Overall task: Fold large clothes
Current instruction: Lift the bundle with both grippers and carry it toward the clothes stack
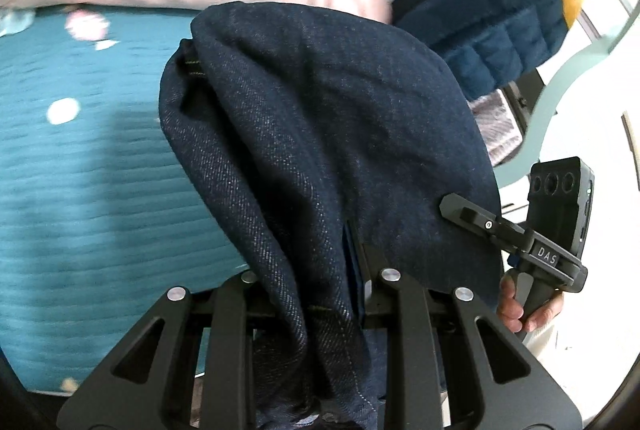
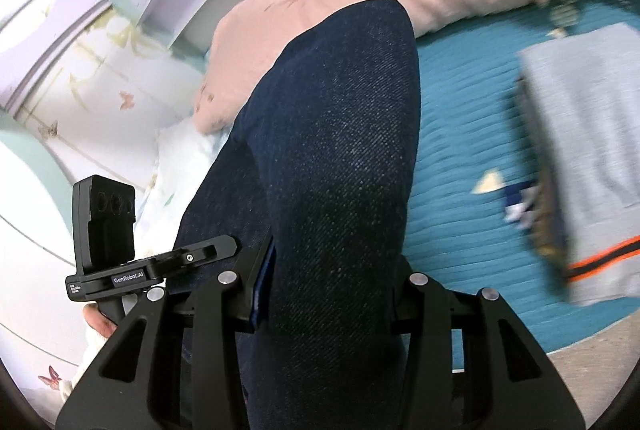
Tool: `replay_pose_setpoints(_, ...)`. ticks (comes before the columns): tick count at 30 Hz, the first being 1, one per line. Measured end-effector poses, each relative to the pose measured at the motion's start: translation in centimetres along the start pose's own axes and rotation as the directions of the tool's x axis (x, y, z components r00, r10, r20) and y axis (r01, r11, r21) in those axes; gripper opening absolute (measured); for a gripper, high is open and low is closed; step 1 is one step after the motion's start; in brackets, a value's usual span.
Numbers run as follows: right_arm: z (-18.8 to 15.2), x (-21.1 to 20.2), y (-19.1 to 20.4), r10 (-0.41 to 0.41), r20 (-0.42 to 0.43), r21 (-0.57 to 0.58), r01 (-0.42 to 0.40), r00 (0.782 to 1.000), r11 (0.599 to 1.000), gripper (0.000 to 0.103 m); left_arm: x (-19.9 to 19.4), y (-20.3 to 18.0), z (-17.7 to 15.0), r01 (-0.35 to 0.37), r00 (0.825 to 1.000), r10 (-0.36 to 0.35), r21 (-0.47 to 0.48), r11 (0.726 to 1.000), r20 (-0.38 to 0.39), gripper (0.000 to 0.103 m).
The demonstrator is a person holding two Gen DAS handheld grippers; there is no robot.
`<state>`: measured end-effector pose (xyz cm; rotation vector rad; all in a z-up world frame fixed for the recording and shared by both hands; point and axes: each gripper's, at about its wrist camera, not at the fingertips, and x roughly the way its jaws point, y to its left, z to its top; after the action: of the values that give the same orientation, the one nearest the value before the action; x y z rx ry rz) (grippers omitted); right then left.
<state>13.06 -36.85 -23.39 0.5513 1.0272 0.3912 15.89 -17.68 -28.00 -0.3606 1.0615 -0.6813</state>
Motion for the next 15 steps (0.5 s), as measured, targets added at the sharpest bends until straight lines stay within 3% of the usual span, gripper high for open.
replay_pose_setpoints(9, 4.9, -9.4, -9.9, -0.133, 0.087, 0.037, 0.130, 0.987, 0.991, 0.040, 11.4, -11.4, 4.7, 0.105, 0.994, -0.103, 0.042, 0.994, -0.046, 0.022)
replay_pose_setpoints(15, 9.3, -13.6, -14.5, -0.193, 0.102, 0.000, 0.194, 0.976, 0.981, 0.040, 16.4, -16.7, 7.3, 0.145, 0.989, -0.145, 0.029, 0.989, -0.009, 0.022)
